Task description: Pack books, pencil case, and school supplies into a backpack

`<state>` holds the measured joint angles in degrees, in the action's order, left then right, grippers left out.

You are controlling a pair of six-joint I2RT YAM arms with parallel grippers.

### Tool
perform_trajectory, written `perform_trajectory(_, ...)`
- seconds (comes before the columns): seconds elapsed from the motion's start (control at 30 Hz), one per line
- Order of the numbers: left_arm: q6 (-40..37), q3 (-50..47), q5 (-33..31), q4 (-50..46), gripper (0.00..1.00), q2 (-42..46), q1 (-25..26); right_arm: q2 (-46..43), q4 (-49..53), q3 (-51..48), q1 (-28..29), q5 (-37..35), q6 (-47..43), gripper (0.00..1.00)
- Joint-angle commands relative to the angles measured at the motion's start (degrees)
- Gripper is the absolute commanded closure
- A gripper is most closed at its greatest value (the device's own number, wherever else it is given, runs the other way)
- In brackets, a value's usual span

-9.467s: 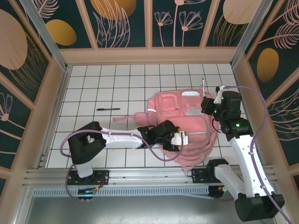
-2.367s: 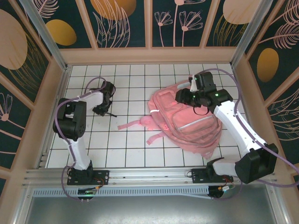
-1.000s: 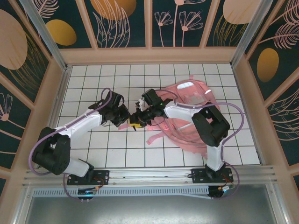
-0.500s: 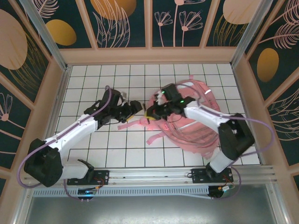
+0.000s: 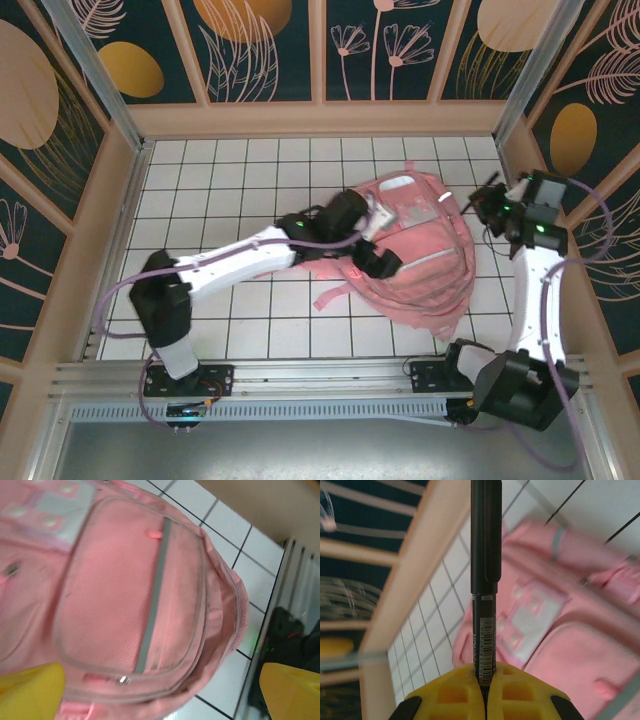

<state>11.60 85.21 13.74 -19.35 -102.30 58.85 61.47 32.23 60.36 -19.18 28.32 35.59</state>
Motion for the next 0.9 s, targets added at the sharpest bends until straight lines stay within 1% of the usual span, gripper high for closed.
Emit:
perform_trajectory(0.0, -13.5, 3.9, -11.5, -2.7, 0.01, -5.4, 5.6, -1.5, 4.5, -1.3, -3.6, -1.5, -3.3, 1.0)
perform_trajectory(0.07, -16.6, 4.3, -16.0, 0.2, 0.01, -7.3, 7.6, -2.7, 3.0, -3.1, -4.3, -0.3, -2.0, 1.0)
perform_trajectory(0.13, -16.2, 6.1, -18.1, 1.0, 0.01, -9.8, 7.9, -3.9, 0.8, -5.3, -4.9, 0.8, -0.1, 1.0)
perform_trajectory(0.2, -15.7, 8.2, -21.6, 0.8, 0.02, -12.6, 8.2, -4.9, -1.5, -7.6, -5.0, 1.3, 1.9, 1.0)
perform_trajectory(0.3, -17.6, 7.5, -23.6, 3.1, 0.01, -15.0, 9.0, -6.5, -7.2, -12.3, -5.1, 4.0, 7.1, 1.0)
perform_trajectory(0.37, -19.6, 4.8, -24.9, 6.9, 0.01, -15.1, 9.6, -7.4, -12.2, -15.6, -5.1, 7.1, 11.6, 1.0)
perform_trajectory(0.43, -21.6, 3.8, -24.7, 7.7, 0.01, -15.3, 9.7, -7.3, -14.6, -16.9, -5.0, 8.6, 13.2, 1.0)
perform_trajectory(0.53, -23.1, 2.4, -25.7, 8.4, 0.01, -14.7, 9.7, -6.8, -12.8, -16.3, -4.9, 9.0, 11.3, 1.0)
perform_trajectory(0.57, -23.6, 2.0, -25.2, 8.5, 0.03, -14.4, 9.7, -6.9, -12.2, -16.3, -4.9, 9.1, 10.5, 1.0)
perform_trajectory(0.63, -25.0, 1.5, -24.6, 8.1, 0.08, -14.2, 9.6, -7.4, -10.2, -16.4, -5.0, 8.8, 8.6, 1.0)
perform_trajectory(0.67, -25.5, 1.3, -24.5, 7.9, 0.09, -14.3, 9.6, -7.6, -9.4, -16.6, -5.0, 8.7, 7.9, 1.0)
perform_trajectory(0.8, -27.8, 0.6, -23.7, 7.9, 0.08, -15.6, 9.6, -9.5, -7.1, -17.6, -5.0, 8.2, 6.1, 1.0)
perform_trajectory(0.83, -28.3, 0.3, -23.5, 8.2, 0.08, -15.9, 9.7, -10.0, -6.8, -17.9, -5.0, 8.2, 5.8, 1.0)
perform_trajectory(0.87, -28.5, 0.2, -23.5, 8.5, 0.13, -16.0, 9.6, -10.2, -6.4, -17.9, -5.0, 8.2, 5.7, 1.0)
